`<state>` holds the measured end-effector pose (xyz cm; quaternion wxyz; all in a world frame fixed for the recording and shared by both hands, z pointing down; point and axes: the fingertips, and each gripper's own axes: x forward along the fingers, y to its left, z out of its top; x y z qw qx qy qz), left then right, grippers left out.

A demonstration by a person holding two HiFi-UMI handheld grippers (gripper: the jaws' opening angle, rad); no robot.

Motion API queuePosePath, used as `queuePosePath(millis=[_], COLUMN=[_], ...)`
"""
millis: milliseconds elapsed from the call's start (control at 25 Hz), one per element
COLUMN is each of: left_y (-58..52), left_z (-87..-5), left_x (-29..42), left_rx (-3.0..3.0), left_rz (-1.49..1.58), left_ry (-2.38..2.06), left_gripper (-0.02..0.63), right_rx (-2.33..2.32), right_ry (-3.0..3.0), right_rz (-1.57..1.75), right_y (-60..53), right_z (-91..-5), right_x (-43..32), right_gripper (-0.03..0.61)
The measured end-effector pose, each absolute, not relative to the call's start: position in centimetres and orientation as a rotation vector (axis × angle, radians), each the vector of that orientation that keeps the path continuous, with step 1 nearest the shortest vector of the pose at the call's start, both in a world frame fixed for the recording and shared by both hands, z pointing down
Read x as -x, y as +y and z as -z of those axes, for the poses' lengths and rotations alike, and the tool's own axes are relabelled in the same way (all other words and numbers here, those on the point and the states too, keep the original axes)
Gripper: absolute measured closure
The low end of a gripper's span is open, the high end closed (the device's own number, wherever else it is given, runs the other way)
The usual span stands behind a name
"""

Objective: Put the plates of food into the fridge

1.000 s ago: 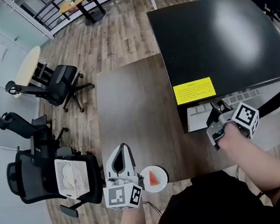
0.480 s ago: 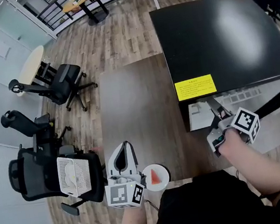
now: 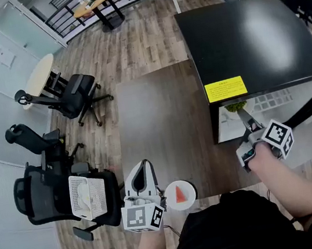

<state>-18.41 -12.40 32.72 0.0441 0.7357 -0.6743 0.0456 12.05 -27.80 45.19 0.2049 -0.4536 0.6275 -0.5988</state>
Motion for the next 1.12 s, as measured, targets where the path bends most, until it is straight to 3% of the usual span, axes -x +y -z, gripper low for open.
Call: queuePosePath(millis=[320,720,1120], left_y=[-10.7,-7.3,-2.8], left_z=[-32.3,-31.6,-33.3], left_x=[18.7,21.3,26.5], left_rx=[-2.321,-2.347,-2.239], left_rz=[-0.082,-0.034,-0.038], left_ry=[-1.979,-1.973,-2.023], left_gripper=[0.611,0.611,0.611], right_rx=[1.264,1.042,0.945], right_ry=[1.824,2.217,2.205], right_rz=[1.437,1.122,1.367], right_y=[-25.1,-19.7,-14.1], right_z=[-43.6,-39.2,-43.8], right_x=[-12.9,-6.5,-0.4], right_gripper=[0.314,0.321,0.321])
